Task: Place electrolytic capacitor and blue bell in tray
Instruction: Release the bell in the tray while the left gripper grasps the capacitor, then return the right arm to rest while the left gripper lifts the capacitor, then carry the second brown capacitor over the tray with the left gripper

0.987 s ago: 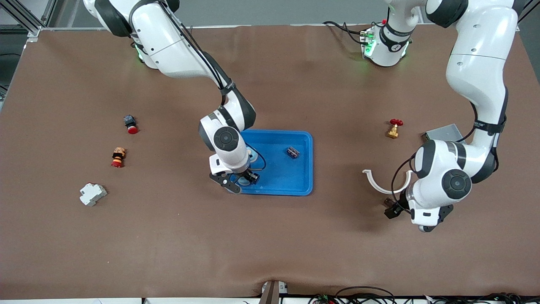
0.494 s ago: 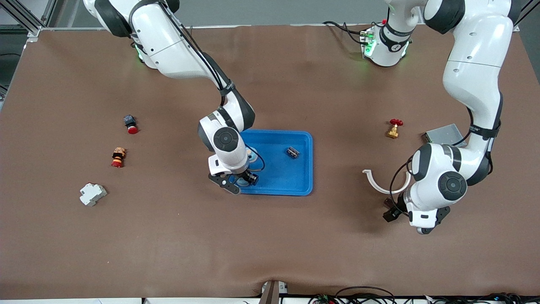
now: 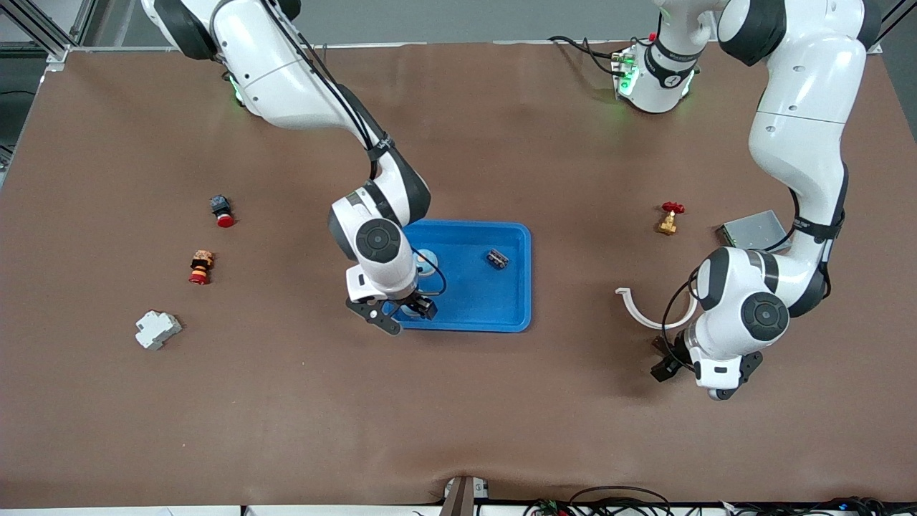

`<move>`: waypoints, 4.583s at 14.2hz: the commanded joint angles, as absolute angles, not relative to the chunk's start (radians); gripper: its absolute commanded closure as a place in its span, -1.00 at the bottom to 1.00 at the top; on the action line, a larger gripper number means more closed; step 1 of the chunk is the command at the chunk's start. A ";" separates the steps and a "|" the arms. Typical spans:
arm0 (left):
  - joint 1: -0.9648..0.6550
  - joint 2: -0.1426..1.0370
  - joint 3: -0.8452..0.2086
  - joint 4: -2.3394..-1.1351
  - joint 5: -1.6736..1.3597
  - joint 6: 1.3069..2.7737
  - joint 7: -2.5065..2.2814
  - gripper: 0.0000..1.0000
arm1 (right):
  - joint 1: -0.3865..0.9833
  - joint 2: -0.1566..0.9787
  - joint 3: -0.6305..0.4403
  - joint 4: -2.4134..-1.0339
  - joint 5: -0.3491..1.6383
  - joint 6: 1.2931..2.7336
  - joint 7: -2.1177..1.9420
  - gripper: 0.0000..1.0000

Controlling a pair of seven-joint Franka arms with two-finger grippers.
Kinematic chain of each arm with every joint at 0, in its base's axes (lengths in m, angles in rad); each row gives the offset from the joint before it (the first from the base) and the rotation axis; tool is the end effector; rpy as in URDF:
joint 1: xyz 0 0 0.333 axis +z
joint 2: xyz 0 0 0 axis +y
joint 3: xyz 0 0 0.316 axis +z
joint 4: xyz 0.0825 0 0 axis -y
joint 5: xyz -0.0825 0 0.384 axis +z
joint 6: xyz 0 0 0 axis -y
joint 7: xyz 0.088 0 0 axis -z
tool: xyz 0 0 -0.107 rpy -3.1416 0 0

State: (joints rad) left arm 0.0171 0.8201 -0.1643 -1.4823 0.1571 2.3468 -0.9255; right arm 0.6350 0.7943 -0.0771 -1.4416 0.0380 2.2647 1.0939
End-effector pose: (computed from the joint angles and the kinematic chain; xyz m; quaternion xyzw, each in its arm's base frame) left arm 0.7173 -0.0830 0.1958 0.9344 0.3550 0.0238 0.0161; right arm 0.6110 0.3949 0.2203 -0.9641 0.2648 -0.0198 0.0030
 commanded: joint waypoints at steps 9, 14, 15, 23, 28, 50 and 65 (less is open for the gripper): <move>-0.005 0.835 -0.153 -1.468 0.255 2.375 -1.057 0.32 | 0.414 0.554 -0.063 -1.600 0.026 2.071 0.623 -1.00; -0.005 0.834 -0.152 -1.468 0.253 2.375 -1.055 0.88 | 0.257 0.358 -0.063 -1.672 0.026 1.873 0.289 -1.00; -0.003 0.834 -0.153 -1.468 0.253 2.375 -1.057 0.99 | 0.226 0.330 -0.063 -1.672 0.026 1.835 0.232 -1.00; -0.005 0.833 -0.153 -1.465 0.256 2.375 -1.052 1.00 | 0.088 0.180 -0.064 -1.674 0.026 1.649 0.014 -1.00; -0.014 0.825 -0.152 -1.468 0.256 2.367 -1.057 0.77 | 0.045 0.094 -0.064 -1.664 0.026 1.580 -0.026 -1.00; -0.028 0.704 -0.224 -1.376 0.242 2.008 -1.084 1.00 | -0.032 0.012 0.017 -1.559 0.025 1.536 -0.017 -1.00; -0.264 0.696 -0.356 -1.327 0.245 2.019 -1.704 1.00 | -0.055 0.051 0.034 -1.532 0.014 1.592 -0.028 -1.00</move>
